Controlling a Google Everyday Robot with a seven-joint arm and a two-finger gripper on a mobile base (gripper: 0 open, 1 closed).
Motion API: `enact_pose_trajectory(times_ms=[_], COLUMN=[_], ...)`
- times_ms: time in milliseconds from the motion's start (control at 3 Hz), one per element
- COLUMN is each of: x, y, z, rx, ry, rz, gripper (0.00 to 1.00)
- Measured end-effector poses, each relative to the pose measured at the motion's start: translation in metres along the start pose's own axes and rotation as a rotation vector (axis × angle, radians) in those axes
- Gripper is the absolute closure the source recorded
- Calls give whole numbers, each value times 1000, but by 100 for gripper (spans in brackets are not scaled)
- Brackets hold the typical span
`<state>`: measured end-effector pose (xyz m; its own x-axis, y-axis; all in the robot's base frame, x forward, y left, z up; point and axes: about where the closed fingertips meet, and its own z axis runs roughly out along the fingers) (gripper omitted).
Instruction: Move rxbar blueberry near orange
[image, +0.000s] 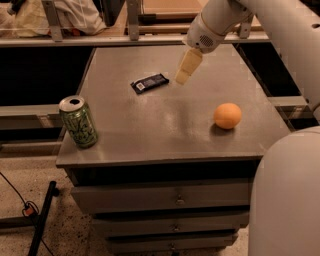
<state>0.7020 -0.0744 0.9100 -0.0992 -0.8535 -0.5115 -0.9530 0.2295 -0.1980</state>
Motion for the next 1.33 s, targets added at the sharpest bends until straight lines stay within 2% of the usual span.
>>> enact_pose_trajectory(times_ms=[333,667,1000,1333], x=[0,2,1,-6], y=[-7,-7,-3,3], z=[24,45,59,73], rx=[-23,-50,-67,-57], ry=[-22,-83,-187,-247], rz=[81,157,193,185], gripper=[0,0,0,0])
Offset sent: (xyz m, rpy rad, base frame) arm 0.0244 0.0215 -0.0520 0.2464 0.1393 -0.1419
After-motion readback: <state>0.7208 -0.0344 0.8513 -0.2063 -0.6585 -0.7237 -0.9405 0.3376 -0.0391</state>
